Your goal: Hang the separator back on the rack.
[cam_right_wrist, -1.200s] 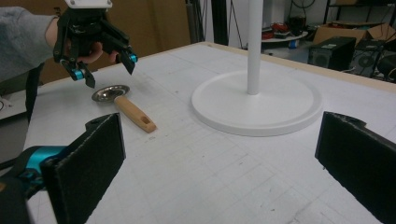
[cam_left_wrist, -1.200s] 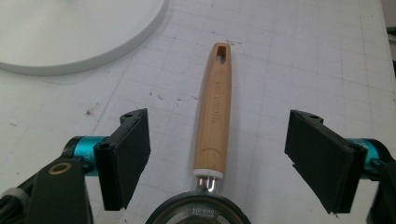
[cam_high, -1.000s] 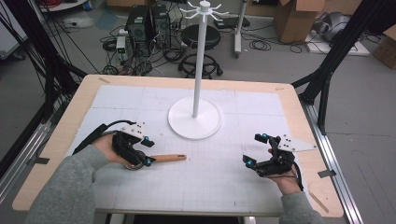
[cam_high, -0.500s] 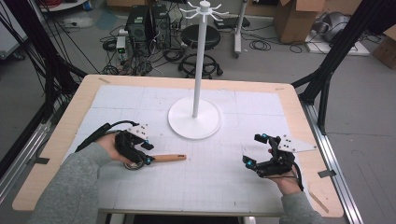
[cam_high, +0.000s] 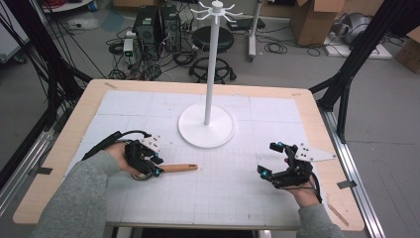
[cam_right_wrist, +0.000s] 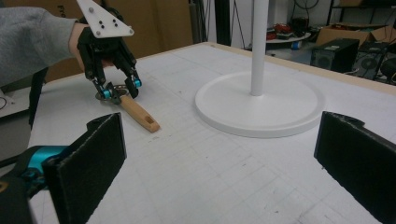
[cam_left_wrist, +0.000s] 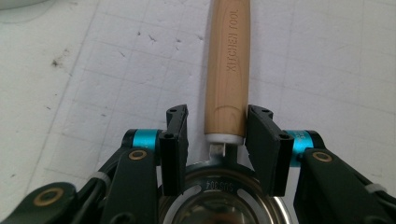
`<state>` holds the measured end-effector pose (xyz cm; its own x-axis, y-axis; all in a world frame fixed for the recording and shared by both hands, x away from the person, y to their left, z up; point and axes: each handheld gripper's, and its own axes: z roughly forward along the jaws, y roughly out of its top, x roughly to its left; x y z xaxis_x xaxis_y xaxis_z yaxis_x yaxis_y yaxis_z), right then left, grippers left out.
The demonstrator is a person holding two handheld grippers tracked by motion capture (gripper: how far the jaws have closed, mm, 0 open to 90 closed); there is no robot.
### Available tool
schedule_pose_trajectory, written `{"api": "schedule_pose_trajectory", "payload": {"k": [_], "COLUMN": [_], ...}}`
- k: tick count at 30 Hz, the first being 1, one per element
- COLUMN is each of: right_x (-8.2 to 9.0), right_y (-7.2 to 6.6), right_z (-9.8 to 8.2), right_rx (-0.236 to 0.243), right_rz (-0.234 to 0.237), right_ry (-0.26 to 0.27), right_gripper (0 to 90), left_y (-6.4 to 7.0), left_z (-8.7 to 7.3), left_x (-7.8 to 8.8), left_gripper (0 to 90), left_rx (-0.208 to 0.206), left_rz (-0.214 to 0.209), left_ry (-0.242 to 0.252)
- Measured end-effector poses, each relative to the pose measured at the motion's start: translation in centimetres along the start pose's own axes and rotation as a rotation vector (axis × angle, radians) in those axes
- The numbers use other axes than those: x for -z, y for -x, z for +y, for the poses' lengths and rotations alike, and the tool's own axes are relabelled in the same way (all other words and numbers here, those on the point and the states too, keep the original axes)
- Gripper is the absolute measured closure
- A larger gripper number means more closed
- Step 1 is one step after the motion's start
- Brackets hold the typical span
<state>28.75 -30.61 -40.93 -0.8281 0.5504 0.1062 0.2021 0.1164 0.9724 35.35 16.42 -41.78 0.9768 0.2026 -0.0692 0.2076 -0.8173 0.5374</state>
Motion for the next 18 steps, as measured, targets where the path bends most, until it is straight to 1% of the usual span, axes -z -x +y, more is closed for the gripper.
{"api": "schedule_pose_trajectory", "payload": {"k": [1, 2, 3, 4, 5, 6, 7, 12, 13, 15, 16, 17, 18], "right_x": [0.00, 0.01, 0.02, 0.03, 0.05, 0.08, 0.09, 0.06, 0.04, 0.04, 0.05, 0.07, 0.08], "right_y": [0.00, 0.00, 0.00, 0.02, 0.02, -0.01, -0.02, -0.02, 0.02, 0.00, 0.01, -0.04, -0.03], "right_z": [0.00, 0.00, 0.00, 0.01, 0.01, 0.01, 0.02, 0.01, 0.00, 0.00, 0.00, 0.01, 0.01], "right_rx": [0.000, 0.000, -0.001, 0.001, 0.000, -0.005, -0.006, -0.005, 0.001, -0.002, 0.000, -0.010, -0.009], "right_rz": [0.000, 0.001, 0.001, -0.001, 0.000, 0.001, 0.002, 0.001, 0.001, 0.002, 0.000, 0.002, 0.002], "right_ry": [0.000, 0.000, 0.000, 0.001, 0.001, 0.001, 0.002, 0.001, 0.001, -0.002, 0.000, 0.002, 0.002], "right_gripper": [1.3, 1.3, 1.3, 1.3, 1.3, 1.3, 1.3, 1.3, 1.3, 1.3, 1.3, 1.2, 1.3], "left_y": [-0.19, -0.08, -0.15, -0.15, -0.24, -0.17, -0.24, -0.24, -0.24, -0.09, -0.07, -0.04, 0.05], "left_z": [0.16, 0.26, 0.33, 0.40, 0.42, 0.36, 0.29, 0.30, 0.32, 0.30, 0.30, 0.31, 0.32], "left_x": [0.09, -0.06, -0.01, -0.08, -0.08, -0.19, -0.29, -0.25, -0.24, -0.24, -0.14, -0.12, -0.17], "left_gripper": [59.4, 59.9, 60.7, 61.5, 61.9, 62.1, 63.1, 64.5, 64.5, 64.5, 64.8, 65.8, 65.8], "left_rx": [-0.031, -0.022, -0.038, -0.038, -0.046, -0.035, -0.044, -0.044, -0.040, -0.026, -0.036, -0.037, -0.027], "left_rz": [0.001, -0.004, -0.003, -0.008, -0.011, -0.012, -0.013, -0.015, -0.015, -0.019, -0.016, -0.018, -0.021], "left_ry": [-0.030, -0.022, -0.039, -0.042, -0.055, -0.056, -0.062, -0.063, -0.066, -0.067, -0.079, -0.080, -0.075]}}
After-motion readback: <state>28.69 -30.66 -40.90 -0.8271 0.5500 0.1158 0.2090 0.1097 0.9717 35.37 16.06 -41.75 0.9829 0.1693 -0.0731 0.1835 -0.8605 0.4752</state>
